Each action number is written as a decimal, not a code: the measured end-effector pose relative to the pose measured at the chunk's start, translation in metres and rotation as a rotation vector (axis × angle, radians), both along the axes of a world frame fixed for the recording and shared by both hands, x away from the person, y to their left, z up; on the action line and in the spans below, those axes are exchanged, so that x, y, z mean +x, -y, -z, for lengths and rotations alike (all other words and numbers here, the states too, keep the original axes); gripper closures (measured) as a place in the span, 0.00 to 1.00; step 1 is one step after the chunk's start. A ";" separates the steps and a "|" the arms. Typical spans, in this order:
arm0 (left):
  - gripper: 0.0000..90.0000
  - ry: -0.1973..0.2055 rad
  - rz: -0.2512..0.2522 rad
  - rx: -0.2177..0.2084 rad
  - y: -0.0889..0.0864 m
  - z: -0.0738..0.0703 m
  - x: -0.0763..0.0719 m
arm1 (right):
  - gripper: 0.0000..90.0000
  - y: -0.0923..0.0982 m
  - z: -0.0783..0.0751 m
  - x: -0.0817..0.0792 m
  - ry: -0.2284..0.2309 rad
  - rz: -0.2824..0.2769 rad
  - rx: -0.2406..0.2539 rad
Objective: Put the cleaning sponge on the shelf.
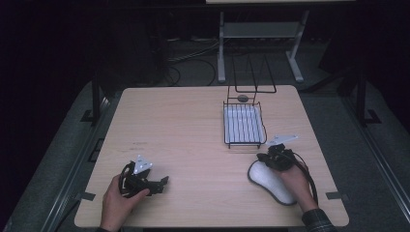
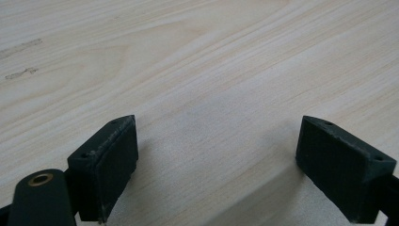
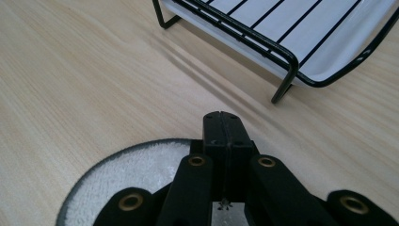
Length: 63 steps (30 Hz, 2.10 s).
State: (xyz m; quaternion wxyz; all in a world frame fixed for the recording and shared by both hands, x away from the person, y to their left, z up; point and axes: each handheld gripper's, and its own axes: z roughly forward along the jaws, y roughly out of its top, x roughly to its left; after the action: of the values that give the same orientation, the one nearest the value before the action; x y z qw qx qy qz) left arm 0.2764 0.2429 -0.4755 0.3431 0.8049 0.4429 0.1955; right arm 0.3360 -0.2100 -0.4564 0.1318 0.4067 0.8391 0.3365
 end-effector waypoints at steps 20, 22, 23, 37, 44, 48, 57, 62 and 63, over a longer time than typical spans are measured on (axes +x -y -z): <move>0.14 0.001 0.002 0.002 0.000 0.000 0.000 | 1.00 0.037 -0.020 -0.046 0.030 0.032 0.030; 0.14 0.001 0.002 0.003 0.000 0.000 0.000 | 1.00 0.038 -0.020 -0.049 0.027 0.036 0.032; 0.14 0.001 0.002 0.003 0.000 0.000 0.000 | 1.00 0.041 -0.019 -0.056 0.022 0.031 0.035; 0.14 0.001 0.002 0.002 0.000 0.000 0.000 | 1.00 0.047 -0.005 -0.082 -0.024 0.015 0.033; 0.14 0.001 0.002 0.003 0.000 0.000 0.000 | 1.00 0.037 -0.005 -0.073 -0.022 -0.016 0.024; 0.14 0.000 0.002 0.003 0.000 0.000 0.000 | 1.00 0.028 -0.004 -0.063 -0.024 -0.033 0.022; 0.14 0.001 0.002 0.003 0.000 0.000 0.000 | 0.97 0.019 -0.005 -0.055 -0.027 -0.050 0.030; 0.14 0.001 0.002 0.003 0.000 0.000 0.000 | 0.76 0.025 -0.012 -0.051 -0.028 -0.029 0.090; 0.14 0.000 0.002 0.003 0.000 0.000 0.000 | 0.70 0.026 -0.014 -0.049 -0.028 -0.023 0.097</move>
State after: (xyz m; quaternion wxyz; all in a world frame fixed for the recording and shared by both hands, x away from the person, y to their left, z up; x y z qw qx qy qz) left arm 0.2764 0.2431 -0.4755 0.3423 0.8057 0.4418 0.1960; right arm 0.2865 -0.2358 -0.4425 0.0963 0.4078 0.8280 0.3727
